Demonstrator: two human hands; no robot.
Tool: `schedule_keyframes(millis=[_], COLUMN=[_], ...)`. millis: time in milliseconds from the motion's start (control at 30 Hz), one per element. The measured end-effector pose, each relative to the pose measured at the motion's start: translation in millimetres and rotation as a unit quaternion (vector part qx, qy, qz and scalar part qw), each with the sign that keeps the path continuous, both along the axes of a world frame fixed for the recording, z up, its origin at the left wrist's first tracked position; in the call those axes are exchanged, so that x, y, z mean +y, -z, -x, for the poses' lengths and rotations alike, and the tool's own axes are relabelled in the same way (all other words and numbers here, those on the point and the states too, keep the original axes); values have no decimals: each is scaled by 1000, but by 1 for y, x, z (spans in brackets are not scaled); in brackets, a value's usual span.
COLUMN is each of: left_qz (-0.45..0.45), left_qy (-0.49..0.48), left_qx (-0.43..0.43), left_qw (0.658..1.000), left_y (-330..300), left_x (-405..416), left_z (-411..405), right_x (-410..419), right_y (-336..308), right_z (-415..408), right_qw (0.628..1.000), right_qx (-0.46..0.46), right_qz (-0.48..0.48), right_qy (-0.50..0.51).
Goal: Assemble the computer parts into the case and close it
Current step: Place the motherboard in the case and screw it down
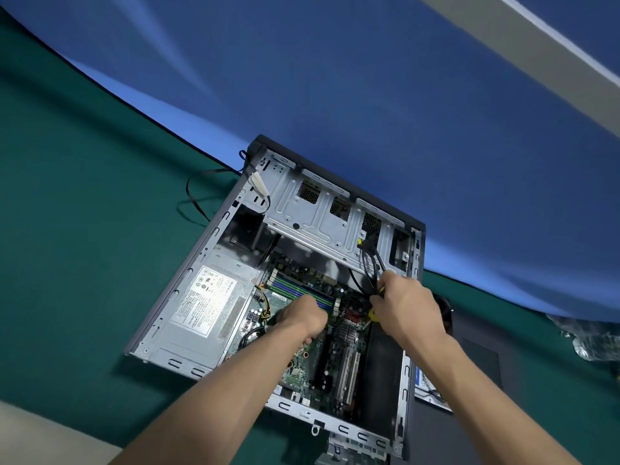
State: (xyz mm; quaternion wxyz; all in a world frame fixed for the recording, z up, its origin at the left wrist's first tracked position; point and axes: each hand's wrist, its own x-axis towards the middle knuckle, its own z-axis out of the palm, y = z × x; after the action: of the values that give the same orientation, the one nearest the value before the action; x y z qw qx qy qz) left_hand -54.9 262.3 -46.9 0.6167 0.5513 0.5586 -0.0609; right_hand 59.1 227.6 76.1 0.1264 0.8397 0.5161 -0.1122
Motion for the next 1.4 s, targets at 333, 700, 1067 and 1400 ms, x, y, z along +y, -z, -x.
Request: schedule_keyframes(millis=[333, 700, 1067, 1400], left_qz=[-1, -3, -6, -2], left_qy=[-4, 1, 7, -1], left_qx=[-11, -7, -3, -9], left_qw=[1000, 1000, 1000, 1000], left_y=[4, 6, 8, 7], left_x=[-1, 0, -1, -1], left_z=[-2, -1, -2, -3], right_x=[-1, -9, -19, -18], right_y=[-9, -7, -9, -15], right_z=[-10, 0, -14, -16], right_qw=[995, 996, 990, 991], right_qx=[-9, -55, 51, 60], right_qz=[102, 65, -3, 25], right_qy=[12, 11, 130, 117])
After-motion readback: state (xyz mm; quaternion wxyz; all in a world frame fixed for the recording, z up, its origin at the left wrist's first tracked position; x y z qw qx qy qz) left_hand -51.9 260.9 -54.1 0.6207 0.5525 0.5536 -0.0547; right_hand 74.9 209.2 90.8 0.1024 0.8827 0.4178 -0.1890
